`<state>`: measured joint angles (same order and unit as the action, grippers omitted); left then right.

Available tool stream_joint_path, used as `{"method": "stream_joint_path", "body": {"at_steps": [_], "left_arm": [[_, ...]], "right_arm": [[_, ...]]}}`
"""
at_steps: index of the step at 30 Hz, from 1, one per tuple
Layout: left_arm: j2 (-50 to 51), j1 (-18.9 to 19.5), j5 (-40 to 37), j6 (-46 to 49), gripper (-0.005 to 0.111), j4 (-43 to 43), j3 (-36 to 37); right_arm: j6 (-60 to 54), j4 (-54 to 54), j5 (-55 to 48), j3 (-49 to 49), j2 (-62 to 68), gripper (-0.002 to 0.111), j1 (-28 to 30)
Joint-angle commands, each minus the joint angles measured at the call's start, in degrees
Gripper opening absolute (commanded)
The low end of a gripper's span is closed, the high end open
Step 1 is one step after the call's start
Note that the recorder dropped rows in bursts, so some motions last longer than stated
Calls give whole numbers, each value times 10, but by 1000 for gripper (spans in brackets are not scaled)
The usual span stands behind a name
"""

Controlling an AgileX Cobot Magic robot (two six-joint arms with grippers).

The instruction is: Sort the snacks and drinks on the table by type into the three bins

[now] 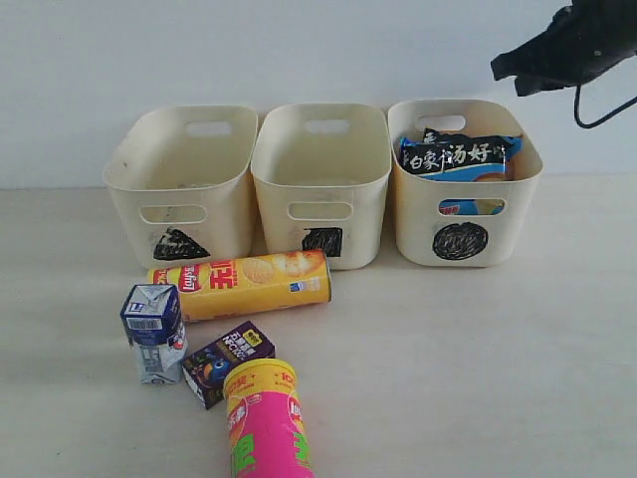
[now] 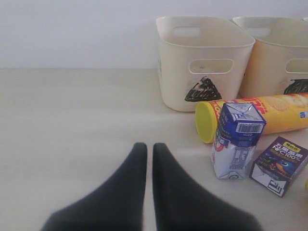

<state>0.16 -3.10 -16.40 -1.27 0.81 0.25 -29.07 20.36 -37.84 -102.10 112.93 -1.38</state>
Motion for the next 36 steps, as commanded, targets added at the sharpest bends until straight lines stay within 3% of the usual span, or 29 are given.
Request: {"method": "stream_joint_path", "body": {"at_steps": [1,6,13,36], "left_arm": [[-2,2,1,-4,4,-3,-2],[-2,2,1,-4,4,-3,-2],[-2,2,1,-4,4,-3,-2],[-2,2,1,-4,4,-3,-2]], "right_arm": [[115,-146,-61,-3,-26,0,3],[157,-207,-140,-3,-43,0,3],[185,-212,-207,10,-77,0,3],[226,-211,74,430,-453,0,3]]}}
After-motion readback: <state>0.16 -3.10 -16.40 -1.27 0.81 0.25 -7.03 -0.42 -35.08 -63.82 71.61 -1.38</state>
